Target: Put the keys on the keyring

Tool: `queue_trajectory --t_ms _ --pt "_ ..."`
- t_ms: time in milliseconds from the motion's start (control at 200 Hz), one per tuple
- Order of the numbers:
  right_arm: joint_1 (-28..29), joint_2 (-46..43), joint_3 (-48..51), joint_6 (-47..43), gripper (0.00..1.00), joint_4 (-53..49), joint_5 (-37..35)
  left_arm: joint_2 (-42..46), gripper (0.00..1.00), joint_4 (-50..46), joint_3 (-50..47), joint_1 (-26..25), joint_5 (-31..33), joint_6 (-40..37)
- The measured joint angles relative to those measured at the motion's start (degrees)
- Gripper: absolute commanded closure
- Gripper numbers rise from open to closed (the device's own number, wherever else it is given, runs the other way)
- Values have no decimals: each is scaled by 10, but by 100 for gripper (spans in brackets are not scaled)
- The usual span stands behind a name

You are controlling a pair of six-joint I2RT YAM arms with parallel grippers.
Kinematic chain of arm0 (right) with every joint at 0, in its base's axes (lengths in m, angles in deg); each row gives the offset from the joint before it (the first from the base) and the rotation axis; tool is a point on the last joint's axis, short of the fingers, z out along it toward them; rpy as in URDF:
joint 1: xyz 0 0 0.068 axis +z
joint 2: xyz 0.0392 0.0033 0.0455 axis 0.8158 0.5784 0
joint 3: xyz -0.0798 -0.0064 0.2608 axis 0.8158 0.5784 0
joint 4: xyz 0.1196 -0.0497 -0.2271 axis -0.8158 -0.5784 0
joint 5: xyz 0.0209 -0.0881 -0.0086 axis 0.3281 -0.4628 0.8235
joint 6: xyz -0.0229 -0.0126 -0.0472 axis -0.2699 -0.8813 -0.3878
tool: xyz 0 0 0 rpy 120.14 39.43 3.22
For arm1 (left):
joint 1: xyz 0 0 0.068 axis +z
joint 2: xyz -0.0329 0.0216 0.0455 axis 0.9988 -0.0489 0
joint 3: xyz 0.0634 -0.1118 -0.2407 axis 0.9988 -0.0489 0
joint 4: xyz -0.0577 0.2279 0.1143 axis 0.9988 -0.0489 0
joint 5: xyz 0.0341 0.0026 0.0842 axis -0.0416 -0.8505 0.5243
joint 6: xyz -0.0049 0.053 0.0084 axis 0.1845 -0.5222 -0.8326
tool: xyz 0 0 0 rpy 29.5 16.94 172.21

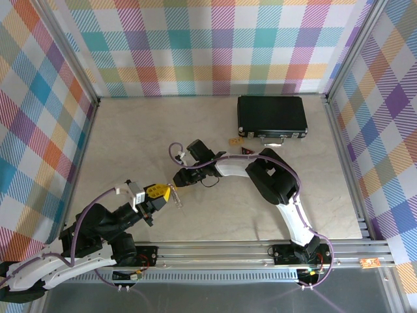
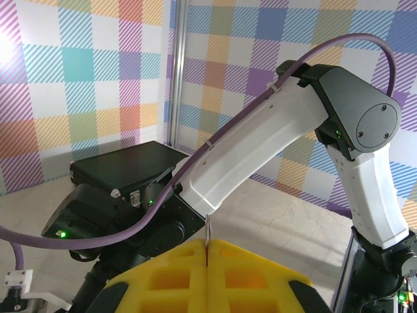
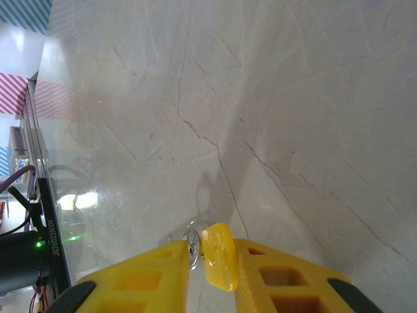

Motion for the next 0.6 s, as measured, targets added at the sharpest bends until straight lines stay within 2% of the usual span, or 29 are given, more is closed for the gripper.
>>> queue_trajectory --t_ms 135,465,600 --pt "0 0 0 -2 89 -2 -1 0 100 0 0 0 0 -2" --pt "2 -4 -4 -18 100 -15 -8 1 100 0 0 0 0 -2" --pt "2 -28 8 -34 100 -31 -25 4 100 0 0 0 0 -2"
